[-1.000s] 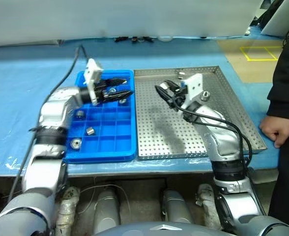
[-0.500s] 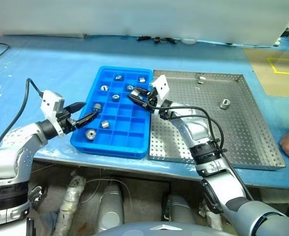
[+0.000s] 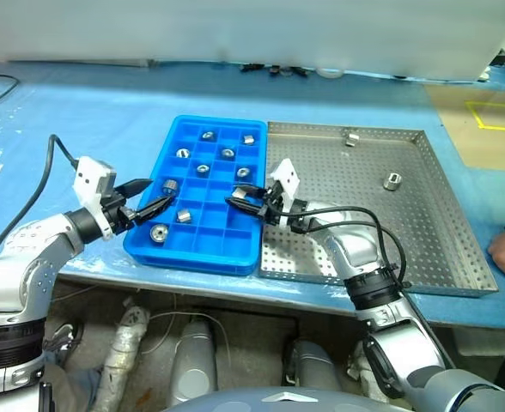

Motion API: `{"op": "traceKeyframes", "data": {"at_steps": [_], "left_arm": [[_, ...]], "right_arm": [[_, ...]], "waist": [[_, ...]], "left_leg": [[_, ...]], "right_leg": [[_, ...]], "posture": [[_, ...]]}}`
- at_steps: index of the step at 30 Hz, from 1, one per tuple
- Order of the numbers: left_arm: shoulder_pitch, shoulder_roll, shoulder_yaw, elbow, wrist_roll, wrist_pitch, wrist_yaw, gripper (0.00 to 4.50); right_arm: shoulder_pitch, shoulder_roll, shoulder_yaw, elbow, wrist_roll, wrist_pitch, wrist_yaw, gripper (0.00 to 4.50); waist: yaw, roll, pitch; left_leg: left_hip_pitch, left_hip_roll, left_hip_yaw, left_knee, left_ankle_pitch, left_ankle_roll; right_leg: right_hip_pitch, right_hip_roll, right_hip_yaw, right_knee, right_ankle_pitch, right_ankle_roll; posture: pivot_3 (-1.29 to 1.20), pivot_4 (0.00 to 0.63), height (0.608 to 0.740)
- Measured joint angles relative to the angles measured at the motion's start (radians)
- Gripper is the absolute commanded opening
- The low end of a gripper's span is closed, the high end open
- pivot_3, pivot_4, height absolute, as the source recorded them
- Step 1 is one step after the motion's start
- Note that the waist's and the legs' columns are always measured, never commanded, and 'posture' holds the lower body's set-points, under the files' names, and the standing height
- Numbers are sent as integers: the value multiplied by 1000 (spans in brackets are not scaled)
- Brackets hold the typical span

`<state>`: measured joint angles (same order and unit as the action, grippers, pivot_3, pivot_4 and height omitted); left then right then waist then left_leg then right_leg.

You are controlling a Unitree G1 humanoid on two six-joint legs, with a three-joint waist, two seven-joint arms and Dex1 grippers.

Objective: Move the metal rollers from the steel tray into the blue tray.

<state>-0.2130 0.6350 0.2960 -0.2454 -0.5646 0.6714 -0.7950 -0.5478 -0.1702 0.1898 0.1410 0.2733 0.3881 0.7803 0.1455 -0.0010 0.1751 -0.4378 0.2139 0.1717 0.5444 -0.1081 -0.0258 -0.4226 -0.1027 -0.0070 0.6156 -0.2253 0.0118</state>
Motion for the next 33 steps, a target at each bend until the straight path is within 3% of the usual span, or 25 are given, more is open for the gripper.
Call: {"op": "traceKeyframes", "data": {"at_steps": [7, 19, 31, 33], "left_arm": [[-24, 19, -19, 30, 0, -6, -8, 3830], [-44, 26, -47, 33, -4, -6, -9, 3830], [-19, 37, -42, 26, -19, -3, -8, 3830], [-16, 39, -42, 25, -22, -3, -8, 3830]], "right_arm": [[15, -5, 3, 13, -26, -12, -5, 1642], [-194, 207, -1, 307, -115, -232, -154, 1642], [-232, 267, 15, 518, -173, -366, -167, 1642], [-233, 264, 10, 536, -178, -385, -177, 2384]], "waist": [[2, 0, 0], [-20, -1, 0], [-21, -1, -1], [-17, -1, -1]], "left_leg": [[0, 0, 0, 0, 1, -2], [0, 5, 0, 1, 3, -5], [3, 11, -4, 0, 5, -8], [3, 11, -4, 0, 5, -9]], "right_leg": [[0, 0, 4, 3, 0, 0], [-3, 5, 4, 7, -1, -4], [-1, 11, 3, 10, -3, -9], [0, 10, 3, 10, -3, -9]], "posture": [[168, 150, 740], [186, 150, 740], [193, 150, 740], [181, 150, 740]]}}
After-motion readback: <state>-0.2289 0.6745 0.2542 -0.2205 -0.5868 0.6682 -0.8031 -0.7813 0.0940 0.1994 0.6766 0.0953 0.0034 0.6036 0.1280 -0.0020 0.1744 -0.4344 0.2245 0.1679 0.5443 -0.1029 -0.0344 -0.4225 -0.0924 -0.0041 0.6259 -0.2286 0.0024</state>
